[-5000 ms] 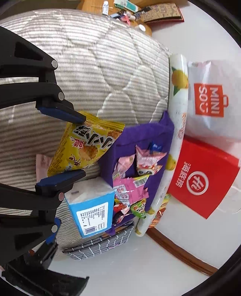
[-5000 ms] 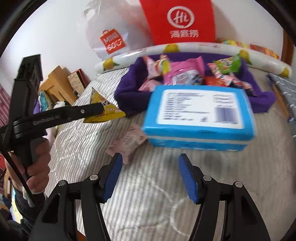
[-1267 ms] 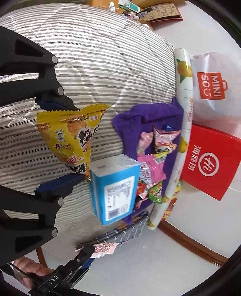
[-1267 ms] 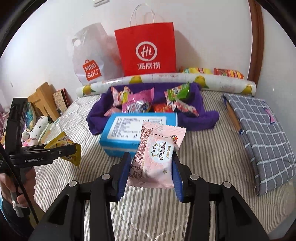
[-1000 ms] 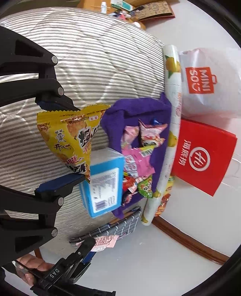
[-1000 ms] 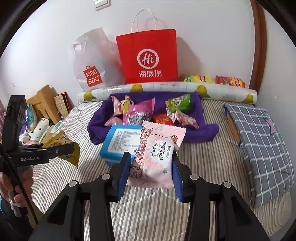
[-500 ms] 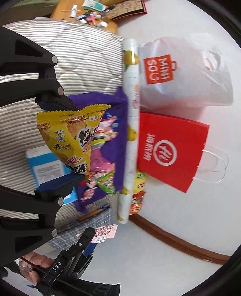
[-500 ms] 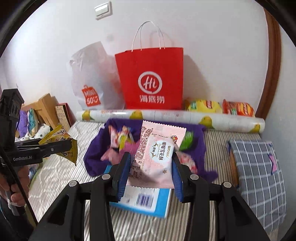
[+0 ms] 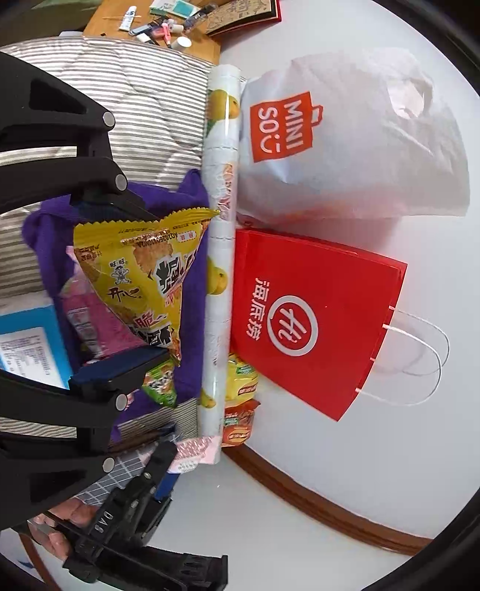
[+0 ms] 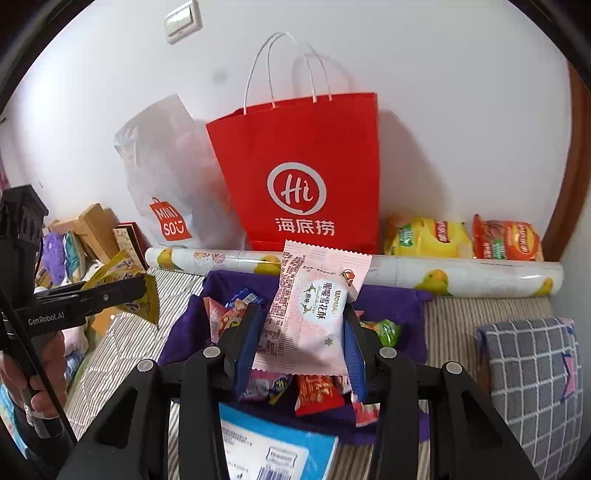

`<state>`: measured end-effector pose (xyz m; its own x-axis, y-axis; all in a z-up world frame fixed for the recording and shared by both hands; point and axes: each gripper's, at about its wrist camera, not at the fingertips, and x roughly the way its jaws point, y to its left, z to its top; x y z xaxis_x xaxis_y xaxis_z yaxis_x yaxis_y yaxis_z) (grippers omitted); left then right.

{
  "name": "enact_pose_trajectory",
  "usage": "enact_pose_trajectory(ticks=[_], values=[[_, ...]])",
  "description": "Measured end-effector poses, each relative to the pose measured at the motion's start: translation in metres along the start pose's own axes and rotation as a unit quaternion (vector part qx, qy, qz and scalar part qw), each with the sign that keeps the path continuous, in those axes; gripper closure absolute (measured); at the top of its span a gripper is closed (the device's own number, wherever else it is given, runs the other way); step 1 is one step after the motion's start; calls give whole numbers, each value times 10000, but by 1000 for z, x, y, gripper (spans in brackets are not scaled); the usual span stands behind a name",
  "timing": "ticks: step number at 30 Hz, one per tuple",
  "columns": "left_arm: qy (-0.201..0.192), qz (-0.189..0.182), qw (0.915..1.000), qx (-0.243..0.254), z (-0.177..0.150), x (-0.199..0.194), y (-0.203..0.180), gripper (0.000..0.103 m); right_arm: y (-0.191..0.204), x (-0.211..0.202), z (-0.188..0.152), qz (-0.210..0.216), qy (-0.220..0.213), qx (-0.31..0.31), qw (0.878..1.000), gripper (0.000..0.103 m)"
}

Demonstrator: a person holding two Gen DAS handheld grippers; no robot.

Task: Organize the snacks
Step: 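Carry the yellow chip bag and pink candy packet over the purple towel with both tools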

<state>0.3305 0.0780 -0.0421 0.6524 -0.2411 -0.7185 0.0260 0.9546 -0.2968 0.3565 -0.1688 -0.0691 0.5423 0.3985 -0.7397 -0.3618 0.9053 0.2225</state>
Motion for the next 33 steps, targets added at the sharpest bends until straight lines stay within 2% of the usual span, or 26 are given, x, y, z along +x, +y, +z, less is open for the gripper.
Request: enact_pose_trajectory(ticks=[6, 11, 14, 20, 33], values=[[45, -44, 9999, -102, 15, 24, 3, 46, -7, 34, 2, 144, 306, -1, 9994, 61], [131, -60, 9997, -202, 18, 46, 8, 46, -13, 66, -6, 196, 807, -130, 9965, 61], [196, -53, 9995, -248, 17, 57, 11, 46, -18, 77, -11, 142, 1000, -209, 9947, 61], [369, 35, 9990, -267, 14, 70, 16, 46, -24, 92, -21, 334, 1441, -213, 9888, 60], [651, 51, 9975, -263, 8, 91, 19, 46, -29, 124, -35, 269, 1983, -206, 9796, 60]])
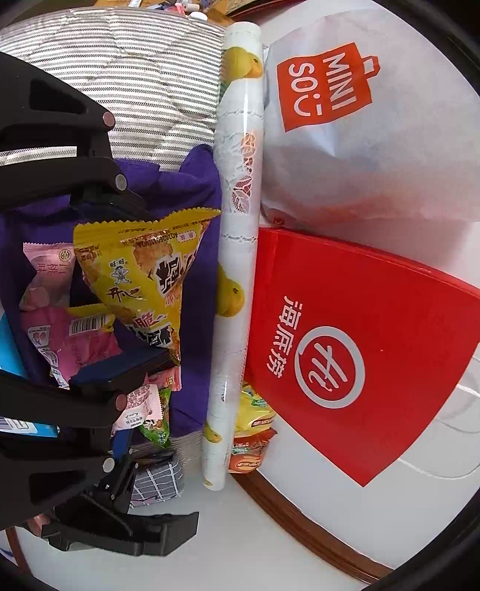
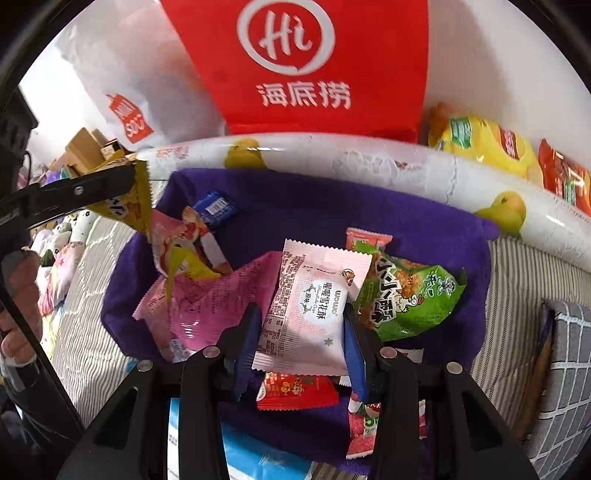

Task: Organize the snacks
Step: 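Carry the yellow chip bag and pink candy packet over the purple towel with both tools, then open both tools to drop the chip bag and candy packet onto the towel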

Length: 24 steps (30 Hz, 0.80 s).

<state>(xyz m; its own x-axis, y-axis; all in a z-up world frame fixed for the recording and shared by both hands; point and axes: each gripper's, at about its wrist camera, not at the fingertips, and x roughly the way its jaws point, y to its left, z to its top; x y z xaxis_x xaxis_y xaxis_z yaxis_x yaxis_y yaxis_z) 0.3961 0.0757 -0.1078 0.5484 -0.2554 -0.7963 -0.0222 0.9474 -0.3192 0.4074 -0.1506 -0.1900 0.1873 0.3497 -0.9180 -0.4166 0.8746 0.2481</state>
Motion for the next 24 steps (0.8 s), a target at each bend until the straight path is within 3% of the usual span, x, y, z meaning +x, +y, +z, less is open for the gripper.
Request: enact_pose_trajectory(ticks=[9, 14, 24], values=[[36, 0, 10000, 77, -1, 2, -4, 46, 4, 8, 1, -81, 84, -79, 9999, 57], [-32, -122, 9999, 118, -1, -1, -7, 46, 6, 4, 3, -178, 116, -70, 9998, 48], [52, -601, 9977, 307, -8, 8, -29, 46, 4, -45, 7, -291, -530, -81, 9981, 42]])
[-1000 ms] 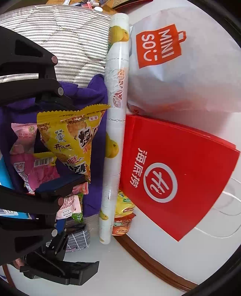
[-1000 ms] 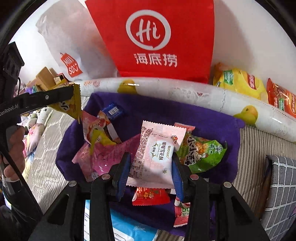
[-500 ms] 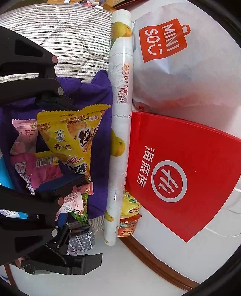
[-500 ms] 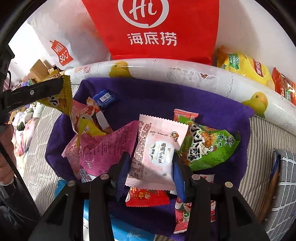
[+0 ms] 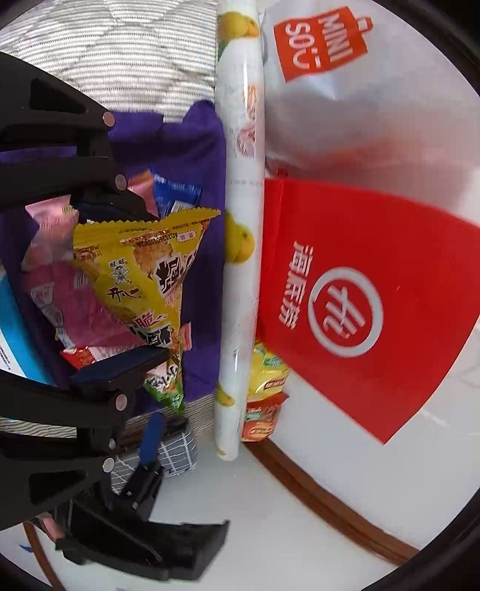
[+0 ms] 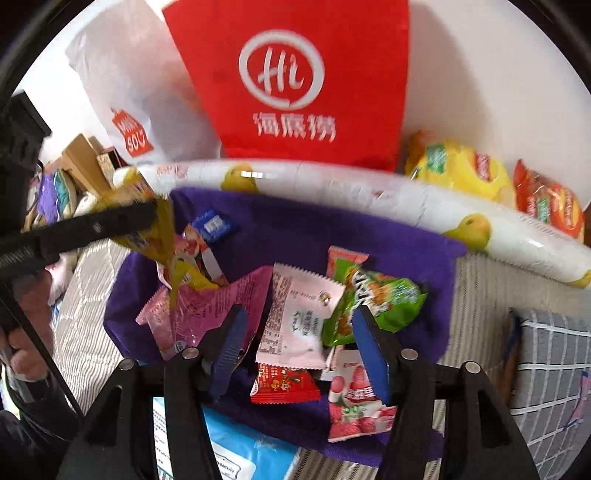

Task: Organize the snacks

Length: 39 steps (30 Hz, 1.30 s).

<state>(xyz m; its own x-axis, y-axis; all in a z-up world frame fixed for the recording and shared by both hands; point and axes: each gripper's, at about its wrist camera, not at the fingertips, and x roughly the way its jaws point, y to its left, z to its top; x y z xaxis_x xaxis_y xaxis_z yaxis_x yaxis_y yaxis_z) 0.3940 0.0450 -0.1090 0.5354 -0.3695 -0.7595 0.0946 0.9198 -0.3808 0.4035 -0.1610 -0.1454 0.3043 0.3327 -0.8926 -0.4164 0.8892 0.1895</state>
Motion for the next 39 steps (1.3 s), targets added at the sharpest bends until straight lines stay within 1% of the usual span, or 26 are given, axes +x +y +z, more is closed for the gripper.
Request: enact_pose_trajectory(ticks=[6, 10, 16, 24, 29, 32, 37, 39], values=[[188, -59, 9998, 10, -5, 18, -6, 45, -11, -17, 2, -21, -219, 143, 9997, 41], [315, 13, 9995, -22, -8, 29, -8, 45, -16, -20, 1, -4, -213, 219, 9995, 41], [321, 74, 9994, -135, -8, 34, -3, 45, -15, -18, 0, 21, -213, 193, 9996, 41], [465, 105, 9985, -278, -7, 42, 2, 38, -11, -17, 0, 11, -180, 152, 9997, 41], [414, 143, 9987, -245, -7, 35, 2, 38, -7, -23, 0, -12, -231, 110, 9997, 41], [346, 114, 9991, -197, -5, 26, -2, 38, -3, -31, -2, -52, -339, 124, 9993, 41], [193, 284, 9994, 87, -6, 4, -16, 37, 2, -48, -13, -67, -548, 349, 9979, 41], [158, 357, 9990, 220, -7, -4, -24, 37, 4, -55, -19, -175, -596, 472, 9970, 41]])
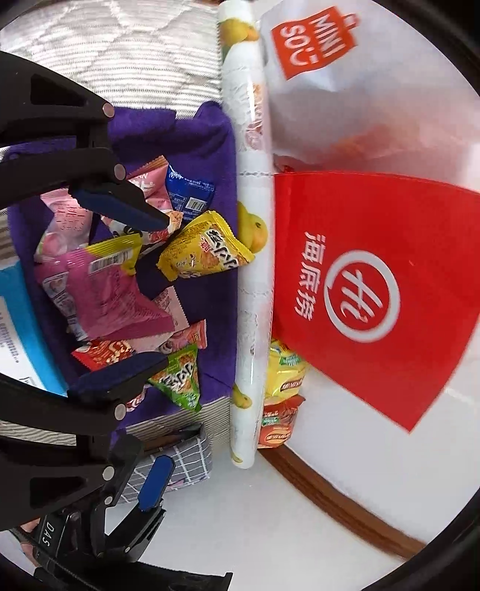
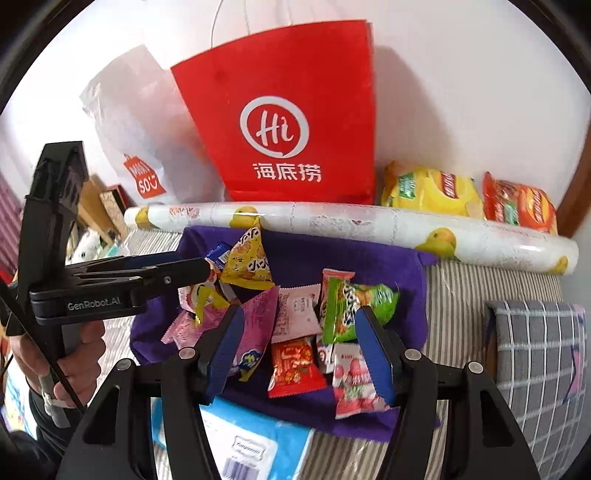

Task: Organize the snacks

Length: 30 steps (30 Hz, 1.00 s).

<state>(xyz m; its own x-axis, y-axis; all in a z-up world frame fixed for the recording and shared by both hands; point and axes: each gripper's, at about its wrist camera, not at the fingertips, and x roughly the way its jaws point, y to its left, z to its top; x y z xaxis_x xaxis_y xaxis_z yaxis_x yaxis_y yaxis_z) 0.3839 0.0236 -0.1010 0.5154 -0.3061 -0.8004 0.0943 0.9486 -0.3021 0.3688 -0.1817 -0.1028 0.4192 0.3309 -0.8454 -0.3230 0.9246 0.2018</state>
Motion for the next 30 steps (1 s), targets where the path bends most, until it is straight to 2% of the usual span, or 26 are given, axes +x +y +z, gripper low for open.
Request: enact_pose_trajectory(ticks=[3, 6, 10, 15, 22, 27, 30], values=[[-137, 88, 9996, 238, -4, -17, -15, 35, 2, -20, -10, -350, -187, 144, 9991, 41], [-278, 161, 9988, 370, -15, -36, -25, 32, 3, -44, -22, -522, -332, 282, 9977, 41], [-345, 207, 9980, 481, -34, -61, -35, 32, 4, -69, -37, -662, -414, 427, 9960, 33], [-492, 351, 9964, 600, -61, -100, -49, 30, 11, -94, -62, -533, -363, 644, 9958, 33], [-732, 550, 9937, 649, -107, -145, -65, 19, 31, -135, -105, -1030, -596, 620, 9910, 12], [-796, 584, 9928, 686, -140, -163, -74, 18, 41, -166, -135, -1232, -773, 649, 9872, 3], [-882, 643, 9918, 659, -159, -174, -79, 8, 46, -182, -153, -1355, -849, 676, 9848, 3]])
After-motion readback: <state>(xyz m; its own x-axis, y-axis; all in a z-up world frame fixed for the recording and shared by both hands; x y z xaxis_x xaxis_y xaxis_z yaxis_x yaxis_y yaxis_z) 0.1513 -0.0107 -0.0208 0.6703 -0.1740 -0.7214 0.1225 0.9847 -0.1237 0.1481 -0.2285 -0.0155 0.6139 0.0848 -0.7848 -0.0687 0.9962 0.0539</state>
